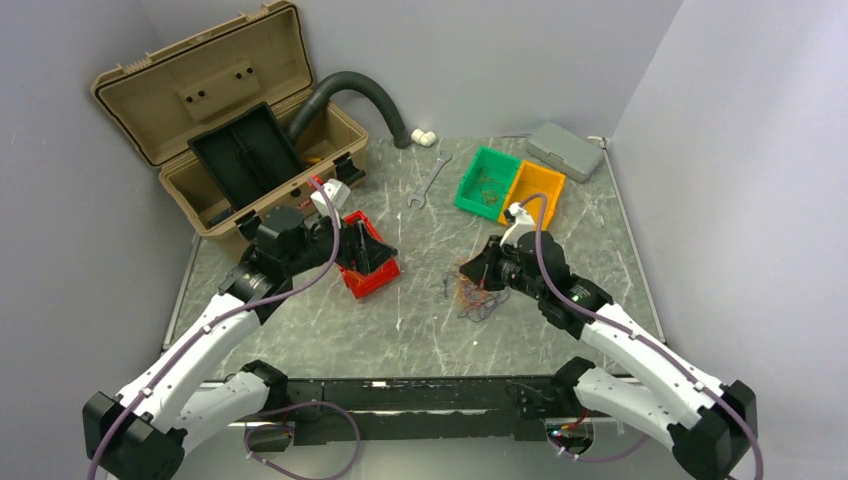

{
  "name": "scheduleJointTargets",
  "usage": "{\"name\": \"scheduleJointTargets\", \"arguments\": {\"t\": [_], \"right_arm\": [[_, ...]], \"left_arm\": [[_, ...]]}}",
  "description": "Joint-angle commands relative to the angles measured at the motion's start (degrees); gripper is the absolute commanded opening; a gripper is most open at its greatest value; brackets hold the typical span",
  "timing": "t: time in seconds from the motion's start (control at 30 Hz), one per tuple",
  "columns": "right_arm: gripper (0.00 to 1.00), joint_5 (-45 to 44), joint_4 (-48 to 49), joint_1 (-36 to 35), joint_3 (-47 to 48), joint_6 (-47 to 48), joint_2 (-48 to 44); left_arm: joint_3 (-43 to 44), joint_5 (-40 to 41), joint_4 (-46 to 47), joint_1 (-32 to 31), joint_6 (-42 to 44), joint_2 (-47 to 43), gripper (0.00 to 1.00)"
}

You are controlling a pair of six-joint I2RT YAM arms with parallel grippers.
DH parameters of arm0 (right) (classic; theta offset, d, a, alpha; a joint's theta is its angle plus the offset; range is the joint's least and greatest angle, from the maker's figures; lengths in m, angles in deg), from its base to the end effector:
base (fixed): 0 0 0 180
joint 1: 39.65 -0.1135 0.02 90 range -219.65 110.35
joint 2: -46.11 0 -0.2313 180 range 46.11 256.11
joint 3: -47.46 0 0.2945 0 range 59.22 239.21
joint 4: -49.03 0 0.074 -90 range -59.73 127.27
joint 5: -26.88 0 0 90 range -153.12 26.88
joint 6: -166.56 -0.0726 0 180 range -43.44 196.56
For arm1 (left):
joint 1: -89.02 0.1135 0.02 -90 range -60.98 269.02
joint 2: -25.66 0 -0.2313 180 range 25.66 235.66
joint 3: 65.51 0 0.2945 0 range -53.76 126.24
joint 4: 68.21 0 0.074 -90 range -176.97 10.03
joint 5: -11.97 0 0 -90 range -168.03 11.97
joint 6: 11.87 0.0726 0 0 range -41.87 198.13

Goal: Untangle the cables

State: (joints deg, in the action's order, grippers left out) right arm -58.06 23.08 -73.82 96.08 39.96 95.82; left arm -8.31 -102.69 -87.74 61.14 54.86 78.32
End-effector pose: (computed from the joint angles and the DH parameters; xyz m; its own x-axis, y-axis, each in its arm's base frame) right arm 0.2406 0.1711 0.2178 -0.6743 0.2601 -0.6912 -0.2771 0.7785 0.5632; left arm 0.2585 -0.1710 0.2845 -0.5187 -0.1318 -0.8448 0.6274 0.6126 -0.4808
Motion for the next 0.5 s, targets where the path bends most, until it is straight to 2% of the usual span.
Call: {"name": "scheduleJointTargets", "arguments": {"t": [0.0, 0.2, 0.47], "right_arm": [[0.00, 0.11, 3.00, -4.66, 7.91, 1.04, -1.20], [0.00, -8.97, -1.55, -4.55, 6.19, 1.64, -5.42], [0.00, -10.53, -2.86, -4.58, 2.37, 1.80, -6.47]], "left_arm": [[1.12, -3.30, 6.74, -1.38, -0.97, 1.61, 0.91], [3.55, -1.97, 8.77, -5.24, -0.36, 6.76, 0.92], [4.27, -0.14, 13.14, -9.29, 0.91, 13.60, 0.94]]}}
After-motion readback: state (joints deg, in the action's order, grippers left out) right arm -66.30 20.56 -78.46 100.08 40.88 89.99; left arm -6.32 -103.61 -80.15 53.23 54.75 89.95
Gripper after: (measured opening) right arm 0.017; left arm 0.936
